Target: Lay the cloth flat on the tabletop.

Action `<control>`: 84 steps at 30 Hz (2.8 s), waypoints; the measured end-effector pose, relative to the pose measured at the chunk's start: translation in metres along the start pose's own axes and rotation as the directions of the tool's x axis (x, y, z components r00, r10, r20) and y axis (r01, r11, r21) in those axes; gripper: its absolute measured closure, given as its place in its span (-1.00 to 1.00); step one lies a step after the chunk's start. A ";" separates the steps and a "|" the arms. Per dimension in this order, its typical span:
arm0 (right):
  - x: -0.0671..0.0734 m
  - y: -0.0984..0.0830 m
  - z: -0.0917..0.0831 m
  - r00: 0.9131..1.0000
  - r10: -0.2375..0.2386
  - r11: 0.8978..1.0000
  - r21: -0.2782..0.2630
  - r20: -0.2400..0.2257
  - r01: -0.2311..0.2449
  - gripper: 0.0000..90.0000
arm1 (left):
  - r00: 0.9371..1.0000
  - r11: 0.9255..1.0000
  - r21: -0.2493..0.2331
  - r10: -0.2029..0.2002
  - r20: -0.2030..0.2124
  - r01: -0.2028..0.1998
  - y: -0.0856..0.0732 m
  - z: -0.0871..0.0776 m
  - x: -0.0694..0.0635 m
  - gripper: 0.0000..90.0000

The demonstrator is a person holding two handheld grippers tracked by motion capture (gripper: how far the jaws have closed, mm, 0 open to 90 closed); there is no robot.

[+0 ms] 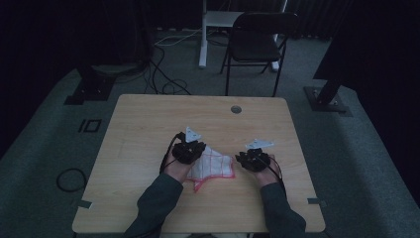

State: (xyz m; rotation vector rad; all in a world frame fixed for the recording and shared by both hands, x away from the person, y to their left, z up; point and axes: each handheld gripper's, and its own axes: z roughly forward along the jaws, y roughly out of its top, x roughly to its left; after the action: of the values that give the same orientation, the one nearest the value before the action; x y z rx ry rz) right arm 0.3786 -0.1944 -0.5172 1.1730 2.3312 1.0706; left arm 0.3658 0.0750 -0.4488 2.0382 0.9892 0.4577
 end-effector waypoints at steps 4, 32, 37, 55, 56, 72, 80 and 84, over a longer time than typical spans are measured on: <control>0.001 0.000 0.001 1.000 0.000 1.000 -0.002 0.000 0.000 0.62 | 1.000 0.999 -0.038 -0.001 0.017 0.001 0.008 -0.012 -0.002 0.89; 0.021 0.013 0.003 0.998 -0.056 0.998 -0.034 -0.043 0.055 0.58 | 0.984 0.989 0.113 -0.113 0.141 0.097 -0.091 -0.016 -0.026 0.87; 0.032 0.017 0.011 0.994 -0.077 0.997 -0.022 -0.071 0.076 0.56 | 0.983 0.985 0.144 -0.118 0.142 0.097 -0.107 -0.008 -0.025 0.87; 0.053 0.021 0.049 0.971 -0.031 0.998 0.048 -0.239 0.044 0.68 | 0.978 0.992 0.071 -0.119 0.169 0.109 -0.111 -0.037 -0.025 0.67; 0.054 0.022 0.050 0.970 -0.031 0.998 0.051 -0.240 0.045 0.78 | 0.978 0.992 0.065 -0.121 0.172 0.111 -0.112 -0.041 -0.025 0.67; 0.060 0.026 0.047 0.982 -0.069 0.996 0.039 -0.178 0.077 0.94 | 0.996 0.991 0.116 -0.075 0.047 0.069 -0.133 -0.036 -0.025 0.68; 0.057 0.027 0.041 0.985 -0.088 0.995 0.027 -0.146 0.093 0.95 | 0.998 0.986 0.159 -0.058 0.026 0.053 -0.132 -0.029 -0.021 0.75; 0.053 0.028 0.039 0.987 -0.095 0.995 0.024 -0.128 0.099 0.95 | 0.997 0.984 0.165 -0.069 0.018 0.066 -0.132 -0.031 -0.015 0.80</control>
State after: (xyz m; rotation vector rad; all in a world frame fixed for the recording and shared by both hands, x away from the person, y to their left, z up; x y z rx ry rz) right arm 0.3839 -0.1234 -0.5198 1.0178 2.4809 1.1091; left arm 0.2736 0.1279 -0.5347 2.1431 1.1098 0.3246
